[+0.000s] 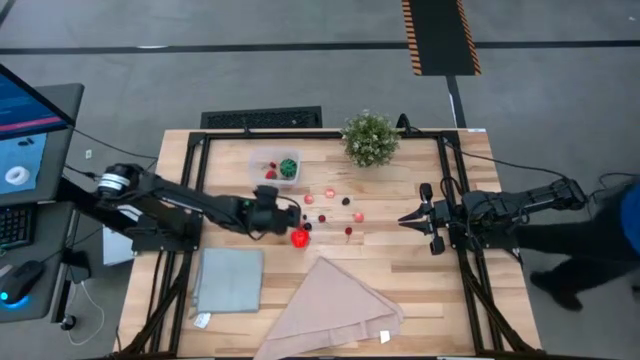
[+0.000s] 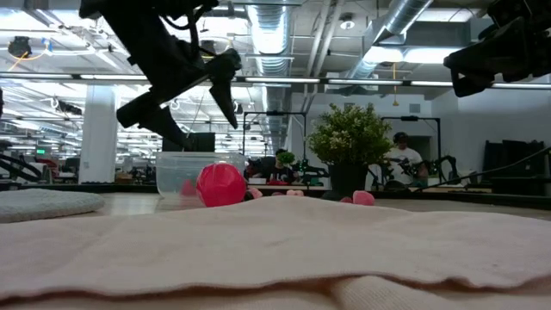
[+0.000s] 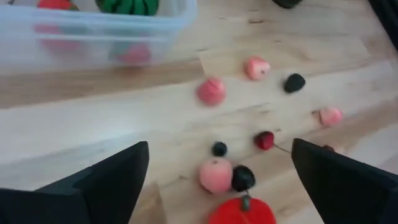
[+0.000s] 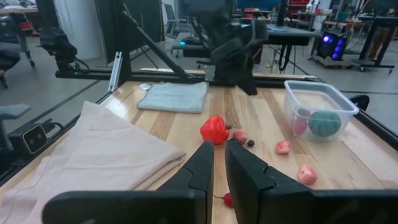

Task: Pick and placing Produce into tupperware
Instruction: Put the red apple into the transparent container

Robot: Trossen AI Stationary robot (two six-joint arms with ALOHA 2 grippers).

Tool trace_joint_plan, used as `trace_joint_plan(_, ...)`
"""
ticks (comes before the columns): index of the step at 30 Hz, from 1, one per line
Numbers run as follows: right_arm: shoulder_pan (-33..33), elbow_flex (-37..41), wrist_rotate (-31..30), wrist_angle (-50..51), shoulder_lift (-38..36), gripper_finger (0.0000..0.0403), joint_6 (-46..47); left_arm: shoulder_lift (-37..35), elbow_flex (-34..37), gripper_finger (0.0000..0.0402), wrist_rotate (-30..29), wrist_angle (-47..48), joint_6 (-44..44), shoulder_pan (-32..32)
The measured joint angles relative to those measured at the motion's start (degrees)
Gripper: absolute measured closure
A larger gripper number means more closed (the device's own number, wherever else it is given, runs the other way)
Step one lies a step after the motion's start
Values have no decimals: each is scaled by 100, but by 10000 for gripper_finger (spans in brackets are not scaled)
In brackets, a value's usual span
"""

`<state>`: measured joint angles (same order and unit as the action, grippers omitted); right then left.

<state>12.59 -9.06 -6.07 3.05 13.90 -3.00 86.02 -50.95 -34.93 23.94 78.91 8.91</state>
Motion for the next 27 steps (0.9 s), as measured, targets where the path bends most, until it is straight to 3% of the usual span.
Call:
trace_joint_plan(11, 1, 0, 0, 0, 1, 339, 1, 1571, -1614, 2, -351, 1560, 1236, 755)
trace_joint_plan(17, -1, 0, 0, 0, -1, 339, 1, 1982, -1796, 2, -372, 1617, 1694, 879)
trace_joint_plan(27, -1, 0, -2, -2, -1, 339, 0, 2296, -1830, 2, 66, 1501, 1900, 887)
